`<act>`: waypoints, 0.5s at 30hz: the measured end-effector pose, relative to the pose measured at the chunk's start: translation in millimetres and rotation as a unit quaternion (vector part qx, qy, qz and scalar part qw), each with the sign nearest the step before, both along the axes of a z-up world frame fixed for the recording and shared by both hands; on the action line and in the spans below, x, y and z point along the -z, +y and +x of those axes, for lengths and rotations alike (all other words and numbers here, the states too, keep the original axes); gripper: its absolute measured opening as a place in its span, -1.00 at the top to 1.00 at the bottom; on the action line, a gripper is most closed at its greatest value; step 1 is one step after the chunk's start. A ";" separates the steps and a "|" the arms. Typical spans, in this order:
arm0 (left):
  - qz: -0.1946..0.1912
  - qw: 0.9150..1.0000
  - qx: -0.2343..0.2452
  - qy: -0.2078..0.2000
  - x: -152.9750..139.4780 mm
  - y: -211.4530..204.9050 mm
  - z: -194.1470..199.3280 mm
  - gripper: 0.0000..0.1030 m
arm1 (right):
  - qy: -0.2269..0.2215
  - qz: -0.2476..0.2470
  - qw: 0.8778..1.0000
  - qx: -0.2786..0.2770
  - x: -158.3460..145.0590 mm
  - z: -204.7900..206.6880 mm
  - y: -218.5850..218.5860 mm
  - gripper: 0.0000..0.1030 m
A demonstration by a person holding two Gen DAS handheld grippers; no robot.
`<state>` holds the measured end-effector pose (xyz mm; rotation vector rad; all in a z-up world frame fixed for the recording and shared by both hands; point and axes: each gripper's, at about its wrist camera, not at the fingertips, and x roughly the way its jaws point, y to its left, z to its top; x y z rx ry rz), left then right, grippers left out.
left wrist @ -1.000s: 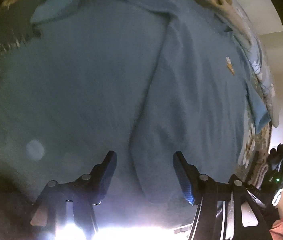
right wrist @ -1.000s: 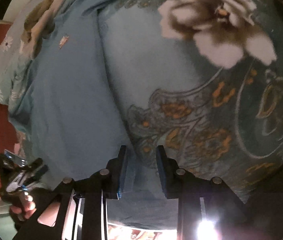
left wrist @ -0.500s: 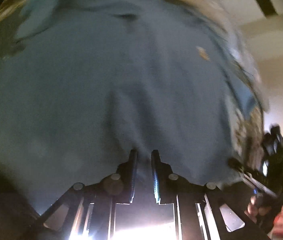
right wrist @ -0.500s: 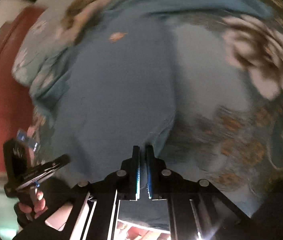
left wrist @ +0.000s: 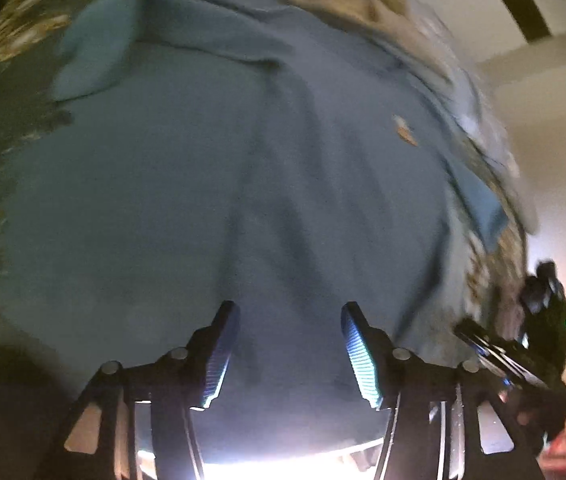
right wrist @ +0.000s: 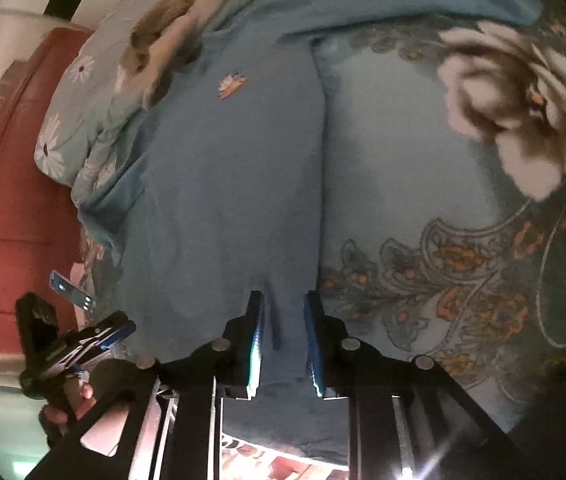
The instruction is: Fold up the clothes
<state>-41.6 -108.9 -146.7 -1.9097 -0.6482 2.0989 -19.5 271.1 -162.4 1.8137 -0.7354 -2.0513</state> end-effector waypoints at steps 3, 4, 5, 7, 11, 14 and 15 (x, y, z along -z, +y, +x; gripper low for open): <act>-0.006 1.000 -0.024 -0.019 15.5 -8.8 -1.0 -0.15 | -0.004 -0.006 1.000 -0.026 1.3 -0.7 -14.8 0.48; -0.010 0.999 -0.033 -0.026 21.3 -10.9 -1.2 -0.15 | -0.004 -0.004 0.999 -0.037 2.5 -1.5 -23.7 0.44; -0.009 0.999 -0.040 -0.033 26.3 -11.7 -1.3 -0.14 | -0.005 -0.002 0.999 -0.048 4.0 -2.4 -32.1 0.43; -0.007 0.998 -0.049 -0.046 32.7 -9.4 -0.2 -0.14 | -0.012 0.014 0.998 -0.061 10.0 -4.6 -42.2 0.41; -0.006 0.998 -0.048 -0.047 32.5 -6.2 1.9 -0.14 | -0.026 0.040 0.996 -0.072 18.8 -4.4 -51.7 0.41; -0.002 0.998 -0.048 -0.045 30.8 -5.7 2.8 -0.14 | -0.040 0.059 0.995 -0.070 24.5 -2.9 -54.2 0.41; -0.001 0.998 -0.048 -0.044 30.2 -5.6 3.1 -0.14 | -0.043 0.063 0.995 -0.067 25.8 -2.6 -52.4 0.42</act>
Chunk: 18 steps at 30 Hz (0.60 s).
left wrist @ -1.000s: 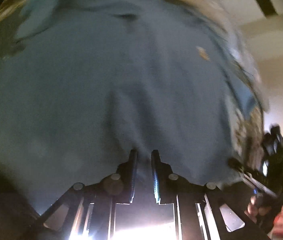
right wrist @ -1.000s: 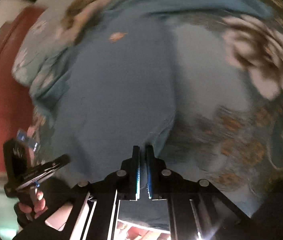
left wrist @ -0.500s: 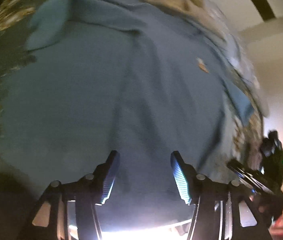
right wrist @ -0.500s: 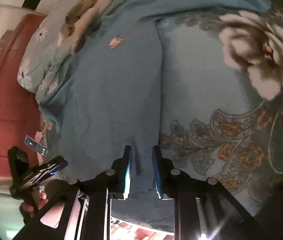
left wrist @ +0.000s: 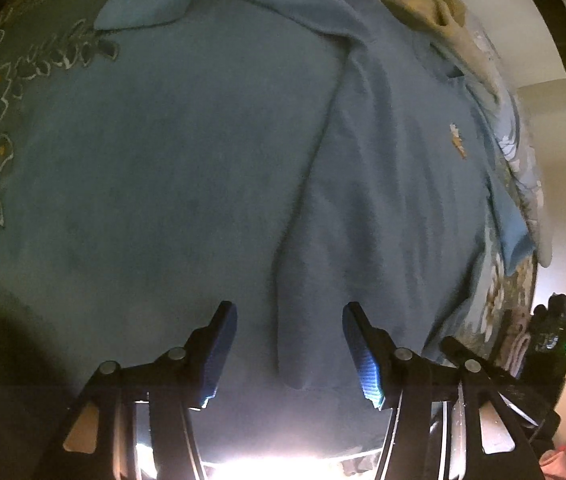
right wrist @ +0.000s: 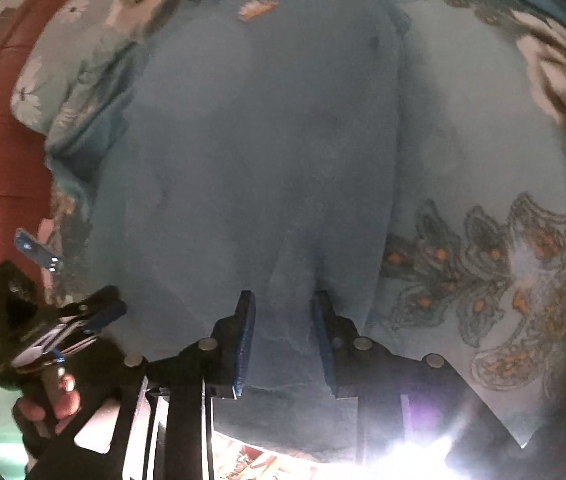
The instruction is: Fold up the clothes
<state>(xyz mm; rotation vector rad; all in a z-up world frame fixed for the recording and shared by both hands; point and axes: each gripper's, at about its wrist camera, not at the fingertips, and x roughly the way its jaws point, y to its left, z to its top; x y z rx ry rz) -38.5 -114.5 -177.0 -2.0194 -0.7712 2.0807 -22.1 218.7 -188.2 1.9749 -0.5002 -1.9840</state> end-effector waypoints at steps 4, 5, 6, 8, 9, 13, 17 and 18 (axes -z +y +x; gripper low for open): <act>0.005 1.000 -0.001 0.003 -2.7 2.7 -0.7 -0.15 | 0.000 0.000 1.000 0.014 -1.6 2.2 13.0 0.90; 0.007 1.000 -0.001 0.003 -2.4 3.9 -1.5 -0.15 | 0.002 -0.002 1.000 0.017 -3.5 3.2 17.4 0.92; 0.009 1.000 -0.001 0.003 -2.0 4.7 -1.9 -0.15 | 0.004 -0.003 1.000 0.020 -5.7 4.3 22.4 0.93; 0.011 1.000 -0.001 0.001 -0.5 3.7 -1.4 -0.15 | 0.013 0.001 1.000 0.025 -13.8 8.1 38.6 0.94; 0.012 1.000 -0.003 0.000 0.6 3.2 -1.4 -0.15 | 0.015 0.009 0.999 0.030 -16.7 10.1 47.3 0.94; 0.016 1.000 -0.009 0.000 1.7 -6.3 3.6 -0.15 | 0.008 0.028 0.997 0.072 -20.1 17.6 87.5 0.95; 0.017 1.000 -0.013 0.001 -0.3 -10.7 3.8 -0.15 | -0.009 0.040 0.994 0.101 -13.8 17.9 111.8 0.95; 0.017 1.000 -0.014 0.001 -0.6 -10.7 3.8 -0.15 | -0.012 0.042 0.994 0.100 -12.2 17.6 112.8 0.95</act>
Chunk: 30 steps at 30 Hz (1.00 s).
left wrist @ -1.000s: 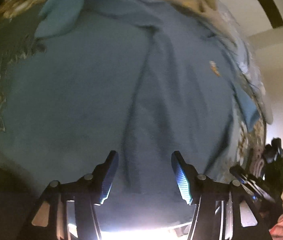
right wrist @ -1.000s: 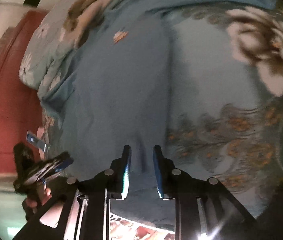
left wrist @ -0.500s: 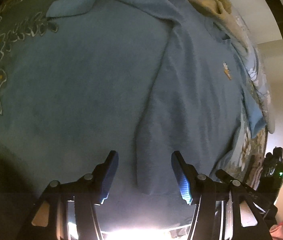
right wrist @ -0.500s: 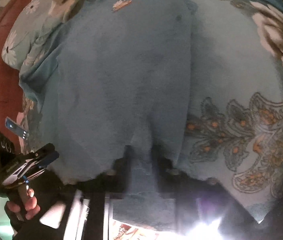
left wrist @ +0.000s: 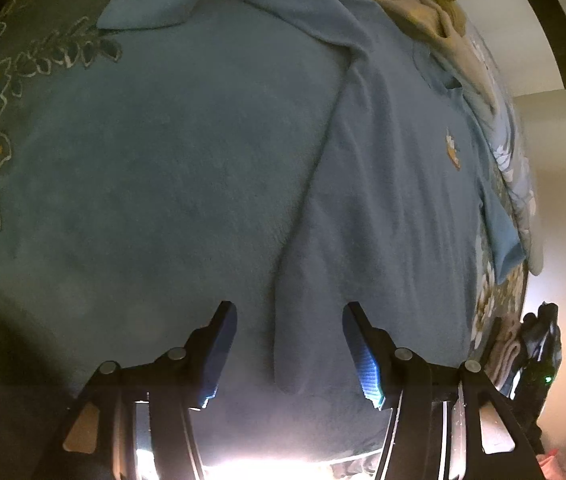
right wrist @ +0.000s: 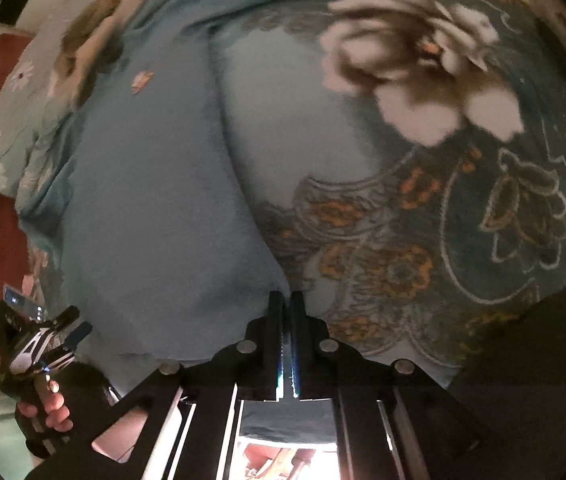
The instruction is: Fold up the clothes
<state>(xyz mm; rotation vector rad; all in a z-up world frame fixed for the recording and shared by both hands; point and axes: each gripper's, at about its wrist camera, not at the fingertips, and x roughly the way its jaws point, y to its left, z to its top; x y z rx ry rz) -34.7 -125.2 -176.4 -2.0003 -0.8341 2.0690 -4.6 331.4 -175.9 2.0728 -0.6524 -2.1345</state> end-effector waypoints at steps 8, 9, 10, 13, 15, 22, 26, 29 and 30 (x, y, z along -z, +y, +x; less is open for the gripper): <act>0.004 1.000 0.004 -0.001 1.0 -0.7 -4.2 -0.15 | 0.003 0.030 0.999 -0.018 -10.0 -13.4 -7.4 0.93; 0.008 1.000 0.006 -0.004 4.0 3.3 -8.4 -0.15 | 0.007 0.032 0.999 -0.018 -13.8 -14.8 -7.4 0.93; 0.012 1.000 0.007 -0.006 6.6 7.1 -11.9 -0.15 | 0.012 0.034 0.999 -0.018 -17.7 -16.3 -7.1 0.92; 0.028 0.999 0.023 -0.003 4.8 18.8 -12.6 -0.14 | 0.027 0.048 0.998 -0.020 -28.8 -23.4 -4.7 0.90; 0.044 0.999 0.032 0.000 2.4 28.6 -13.1 -0.14 | 0.033 0.050 0.998 -0.017 -32.7 -25.8 -1.3 0.90; 0.091 0.989 0.109 0.031 -22.7 85.1 -24.2 -0.15 | 0.038 0.048 0.998 -0.011 -38.6 -24.7 8.6 0.88; 0.019 0.992 0.107 0.057 -38.9 71.2 -27.7 -0.15 | 0.032 0.044 0.999 0.000 -32.9 -15.5 4.2 0.79; -0.022 0.997 0.065 0.036 -27.4 45.4 -25.1 -0.15 | 0.024 0.041 0.999 0.007 -30.7 -4.8 8.4 0.70; -0.017 0.998 0.057 0.027 -22.1 41.1 -23.5 -0.15 | 0.024 0.040 0.999 0.006 -29.6 -4.3 7.5 0.70</act>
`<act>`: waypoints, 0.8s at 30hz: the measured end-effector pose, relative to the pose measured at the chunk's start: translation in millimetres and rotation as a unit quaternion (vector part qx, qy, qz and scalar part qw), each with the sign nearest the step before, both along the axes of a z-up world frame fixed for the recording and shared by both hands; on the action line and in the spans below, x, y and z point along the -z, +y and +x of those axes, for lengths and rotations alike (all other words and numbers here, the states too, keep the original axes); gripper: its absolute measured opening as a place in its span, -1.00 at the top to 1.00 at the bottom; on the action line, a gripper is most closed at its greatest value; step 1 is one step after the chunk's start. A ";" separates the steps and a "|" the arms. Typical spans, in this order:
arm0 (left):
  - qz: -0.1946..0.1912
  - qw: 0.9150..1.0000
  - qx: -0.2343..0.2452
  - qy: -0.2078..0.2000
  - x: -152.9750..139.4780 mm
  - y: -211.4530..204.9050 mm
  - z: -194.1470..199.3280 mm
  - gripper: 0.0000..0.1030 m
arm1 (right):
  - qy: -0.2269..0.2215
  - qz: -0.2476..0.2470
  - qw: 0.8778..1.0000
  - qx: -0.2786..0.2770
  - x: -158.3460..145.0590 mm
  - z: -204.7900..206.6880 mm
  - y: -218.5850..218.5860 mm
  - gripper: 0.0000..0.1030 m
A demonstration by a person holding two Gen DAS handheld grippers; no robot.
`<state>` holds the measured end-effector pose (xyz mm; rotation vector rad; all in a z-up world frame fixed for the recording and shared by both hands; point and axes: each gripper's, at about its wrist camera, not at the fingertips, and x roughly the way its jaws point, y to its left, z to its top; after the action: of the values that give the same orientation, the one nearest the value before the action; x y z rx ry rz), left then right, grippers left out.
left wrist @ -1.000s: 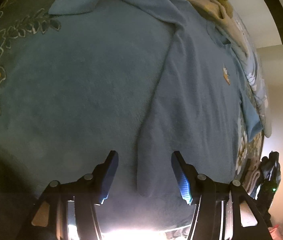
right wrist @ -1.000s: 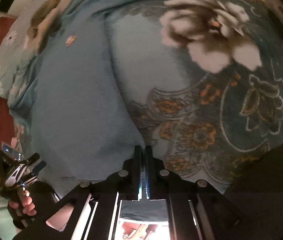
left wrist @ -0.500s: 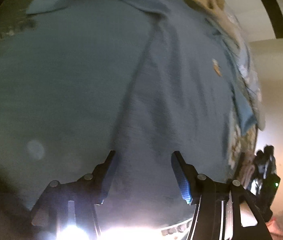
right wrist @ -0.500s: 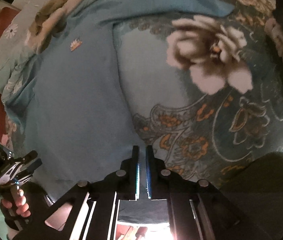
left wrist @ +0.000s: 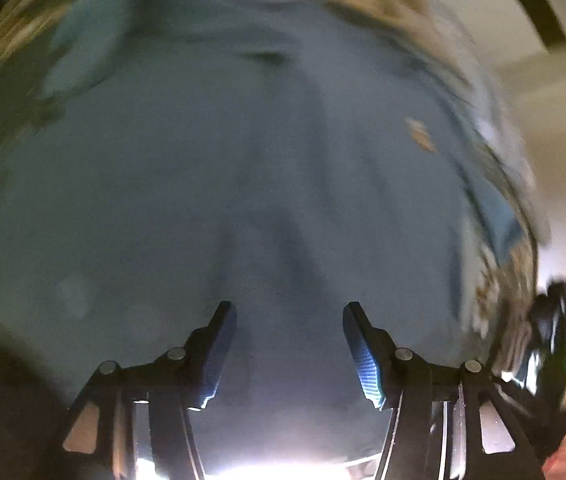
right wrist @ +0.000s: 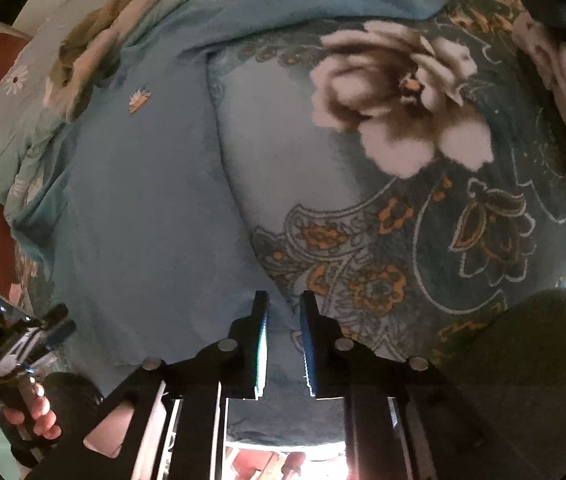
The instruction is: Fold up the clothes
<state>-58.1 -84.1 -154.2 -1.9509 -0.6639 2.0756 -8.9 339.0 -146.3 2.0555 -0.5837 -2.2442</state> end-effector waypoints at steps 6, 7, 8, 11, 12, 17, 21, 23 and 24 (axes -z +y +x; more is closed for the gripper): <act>0.028 0.997 -0.050 -0.057 31.6 -25.6 10.0 -0.15 | 0.008 -0.011 1.000 -0.019 -0.5 -4.9 -15.8 0.70; 0.033 0.996 -0.056 -0.065 36.3 -28.4 11.3 -0.15 | 0.009 -0.012 1.000 -0.021 -1.1 -4.7 -17.1 0.69; 0.038 0.996 -0.050 -0.064 37.0 -22.4 10.7 -0.15 | 0.010 -0.014 1.000 -0.022 -1.6 -4.6 -18.3 0.69; 0.073 0.996 -0.011 -0.042 26.4 3.8 4.8 -0.15 | 0.010 -0.012 1.000 -0.024 -0.5 -5.5 -18.2 0.69; 0.088 0.996 0.005 -0.034 21.4 13.4 2.7 -0.15 | 0.009 -0.012 1.000 -0.022 0.0 -5.9 -17.5 0.69; 0.124 0.990 0.066 -0.003 -3.0 53.7 -2.7 -0.15 | 0.002 -0.014 1.000 -0.010 5.4 -5.8 -12.1 0.69; 0.075 0.996 0.043 0.001 0.6 38.2 0.4 -0.15 | 0.001 -0.017 1.000 -0.005 6.2 -4.1 -7.2 0.69; 0.062 0.998 0.019 -0.002 5.4 22.4 3.6 -0.15 | 0.001 -0.017 1.000 -0.003 6.7 -3.6 -5.1 0.69; 0.060 0.998 0.005 -0.006 8.2 12.8 5.7 -0.15 | 0.000 -0.018 1.000 -0.003 7.4 -3.8 -5.1 0.69</act>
<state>-52.5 -71.2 -162.4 -1.8984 -0.7602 1.9721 -12.8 333.9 -153.7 2.0376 -0.6125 -2.2140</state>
